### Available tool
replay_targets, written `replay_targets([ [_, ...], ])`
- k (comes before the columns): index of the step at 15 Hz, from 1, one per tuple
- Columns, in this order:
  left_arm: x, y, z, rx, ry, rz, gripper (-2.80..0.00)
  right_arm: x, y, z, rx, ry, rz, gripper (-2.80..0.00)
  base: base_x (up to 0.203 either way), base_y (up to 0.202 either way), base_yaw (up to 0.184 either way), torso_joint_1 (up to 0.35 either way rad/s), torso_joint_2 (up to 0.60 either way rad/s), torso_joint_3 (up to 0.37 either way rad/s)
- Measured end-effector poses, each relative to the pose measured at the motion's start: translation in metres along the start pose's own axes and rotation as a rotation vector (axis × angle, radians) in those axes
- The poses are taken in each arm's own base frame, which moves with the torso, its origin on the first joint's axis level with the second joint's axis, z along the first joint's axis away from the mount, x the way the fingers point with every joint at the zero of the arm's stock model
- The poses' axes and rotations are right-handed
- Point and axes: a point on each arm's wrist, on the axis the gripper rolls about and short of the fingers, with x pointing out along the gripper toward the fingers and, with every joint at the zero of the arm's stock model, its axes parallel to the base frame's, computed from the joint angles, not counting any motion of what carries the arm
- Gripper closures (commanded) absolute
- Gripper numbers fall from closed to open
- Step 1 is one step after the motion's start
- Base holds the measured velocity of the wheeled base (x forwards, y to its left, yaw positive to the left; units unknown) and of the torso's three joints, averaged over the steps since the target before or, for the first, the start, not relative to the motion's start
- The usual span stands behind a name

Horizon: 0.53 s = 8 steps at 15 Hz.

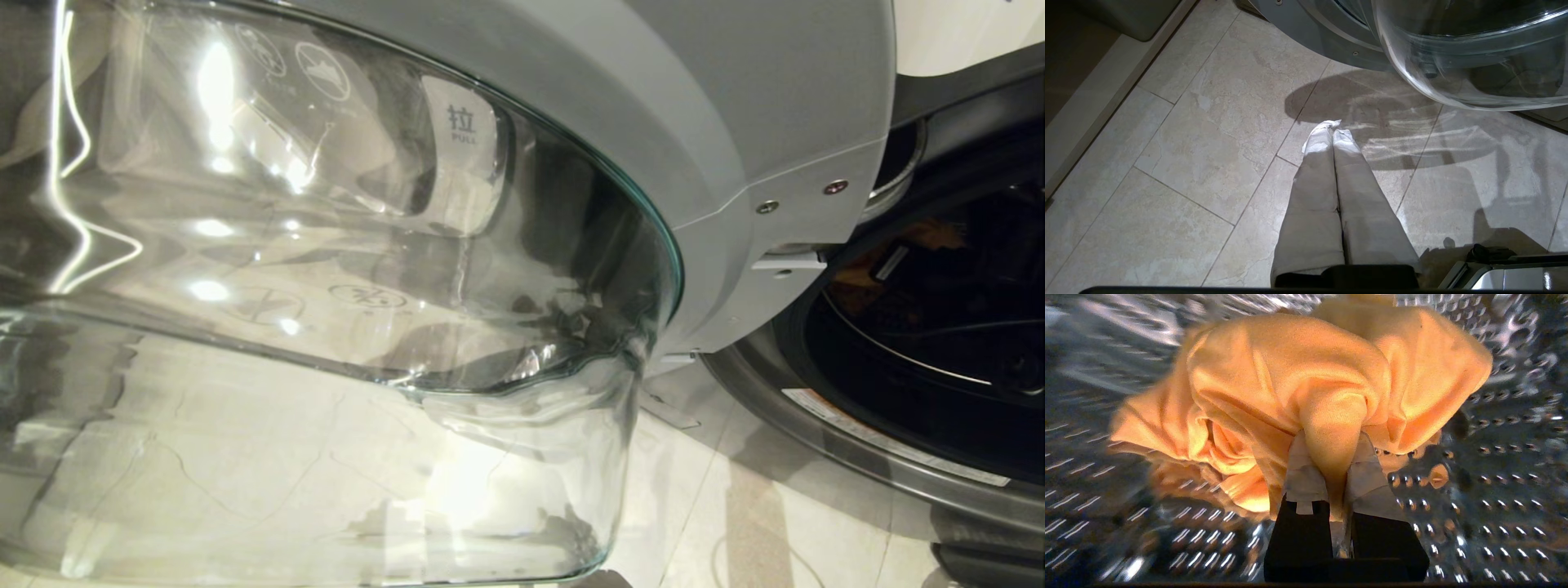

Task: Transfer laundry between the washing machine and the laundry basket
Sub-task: Pick a cloth and place it into the basket

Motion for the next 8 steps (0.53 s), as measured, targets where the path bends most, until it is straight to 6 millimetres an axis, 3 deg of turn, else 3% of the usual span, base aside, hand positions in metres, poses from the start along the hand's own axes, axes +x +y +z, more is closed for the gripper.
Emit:
replay_targets([
  [8, 0.000, 0.000, 0.000, 0.000, 0.000, 0.000, 0.00, -0.077, -0.008, 0.003, -0.067, -0.079, 0.060, 0.00, 0.000, 0.000, 0.000, 0.000, 0.00, 0.000],
])
